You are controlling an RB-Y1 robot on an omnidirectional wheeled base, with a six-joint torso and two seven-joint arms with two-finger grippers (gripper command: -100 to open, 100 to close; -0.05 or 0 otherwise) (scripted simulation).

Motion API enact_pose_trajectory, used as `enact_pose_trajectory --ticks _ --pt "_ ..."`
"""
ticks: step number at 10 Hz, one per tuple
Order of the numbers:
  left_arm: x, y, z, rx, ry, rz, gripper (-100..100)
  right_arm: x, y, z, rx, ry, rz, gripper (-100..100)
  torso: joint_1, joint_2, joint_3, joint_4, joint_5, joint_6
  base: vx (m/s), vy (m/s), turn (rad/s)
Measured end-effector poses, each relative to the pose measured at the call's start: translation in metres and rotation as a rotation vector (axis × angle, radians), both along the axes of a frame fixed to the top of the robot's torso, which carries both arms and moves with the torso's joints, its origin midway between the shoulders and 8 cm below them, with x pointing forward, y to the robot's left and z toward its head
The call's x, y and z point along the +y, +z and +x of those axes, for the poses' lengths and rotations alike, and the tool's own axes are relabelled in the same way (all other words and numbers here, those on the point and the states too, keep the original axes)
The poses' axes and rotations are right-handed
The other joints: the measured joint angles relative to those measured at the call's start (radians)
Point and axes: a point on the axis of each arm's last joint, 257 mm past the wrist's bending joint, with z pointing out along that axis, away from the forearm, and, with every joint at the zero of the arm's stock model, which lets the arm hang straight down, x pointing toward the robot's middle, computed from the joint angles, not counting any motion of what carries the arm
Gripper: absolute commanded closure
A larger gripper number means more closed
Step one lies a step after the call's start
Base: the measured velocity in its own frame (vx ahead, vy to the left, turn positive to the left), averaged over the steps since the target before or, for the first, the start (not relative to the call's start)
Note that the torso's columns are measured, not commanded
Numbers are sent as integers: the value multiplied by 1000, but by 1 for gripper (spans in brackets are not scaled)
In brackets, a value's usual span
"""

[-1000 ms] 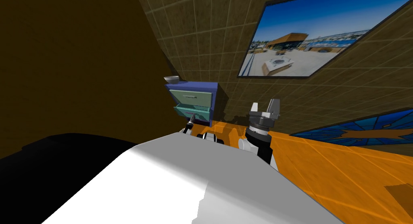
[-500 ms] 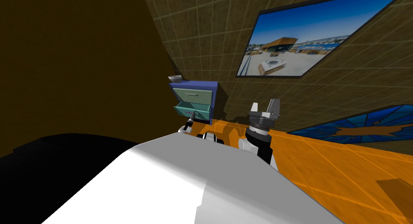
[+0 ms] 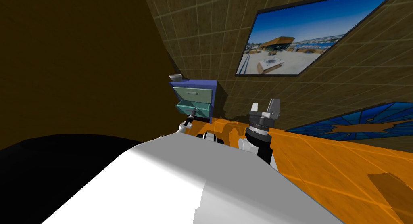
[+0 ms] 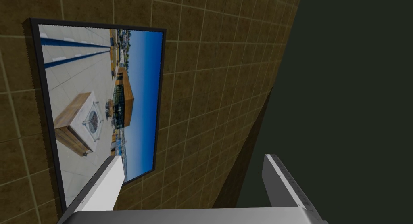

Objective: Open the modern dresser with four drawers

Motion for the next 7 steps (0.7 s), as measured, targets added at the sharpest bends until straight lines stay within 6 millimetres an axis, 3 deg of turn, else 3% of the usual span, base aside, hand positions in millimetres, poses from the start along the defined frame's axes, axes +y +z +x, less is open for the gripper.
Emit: enact_pose_trajectory --ticks 1,2,7 --pt "2 3 7 3 1 -1 -100 0 0 0 0 0 0 0 -2 2 1 1 -1 0 -34 -11 0" --pt "3 1 7 10 2 -1 0 0 0 0 0 0 0 0 -1 1 1 0 0 0 -5 -1 2" --pt "4 -5 4 25 5 -3 0 0 0 0 0 0 0 0 1 -3 -2 -3 2 1 0 0 0"
